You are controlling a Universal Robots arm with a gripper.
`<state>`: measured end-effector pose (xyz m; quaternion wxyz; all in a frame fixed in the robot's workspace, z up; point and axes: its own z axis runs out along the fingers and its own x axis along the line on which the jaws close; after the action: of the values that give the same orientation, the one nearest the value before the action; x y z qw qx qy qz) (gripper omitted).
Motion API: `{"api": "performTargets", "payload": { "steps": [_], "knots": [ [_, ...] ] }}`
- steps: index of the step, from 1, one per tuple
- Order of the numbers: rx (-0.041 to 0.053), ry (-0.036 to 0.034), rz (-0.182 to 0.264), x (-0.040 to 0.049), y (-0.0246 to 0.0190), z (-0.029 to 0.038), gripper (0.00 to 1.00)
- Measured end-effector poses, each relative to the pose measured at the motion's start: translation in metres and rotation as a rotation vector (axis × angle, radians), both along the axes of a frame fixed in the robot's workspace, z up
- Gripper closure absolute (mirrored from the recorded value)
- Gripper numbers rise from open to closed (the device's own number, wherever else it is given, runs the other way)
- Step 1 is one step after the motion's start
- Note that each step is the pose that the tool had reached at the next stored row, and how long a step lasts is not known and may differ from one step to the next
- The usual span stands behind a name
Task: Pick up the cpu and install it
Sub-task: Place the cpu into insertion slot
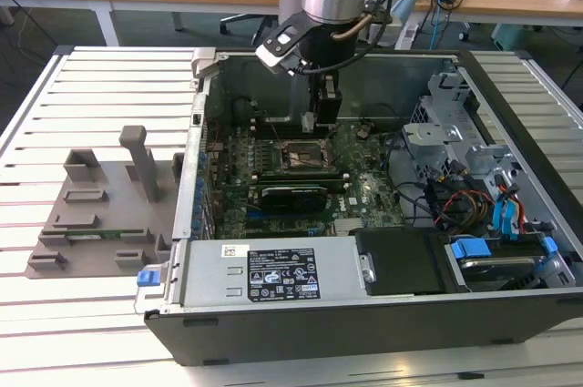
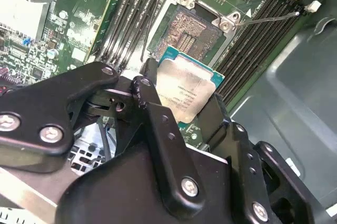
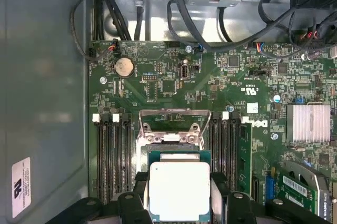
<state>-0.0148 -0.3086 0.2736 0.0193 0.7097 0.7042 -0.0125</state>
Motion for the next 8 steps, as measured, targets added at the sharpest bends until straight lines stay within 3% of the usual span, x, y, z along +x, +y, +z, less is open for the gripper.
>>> {"api": "performTargets", "payload": {
  "steps": [2,8],
  "knots": [
    [0.0002,0.0001,0.0,-0.0014,0.0,-0.0062,0.45],
    [0.0005,-0.0002,0.0,-0.0014,0.0,-0.0071,0.45]
  ]
}}
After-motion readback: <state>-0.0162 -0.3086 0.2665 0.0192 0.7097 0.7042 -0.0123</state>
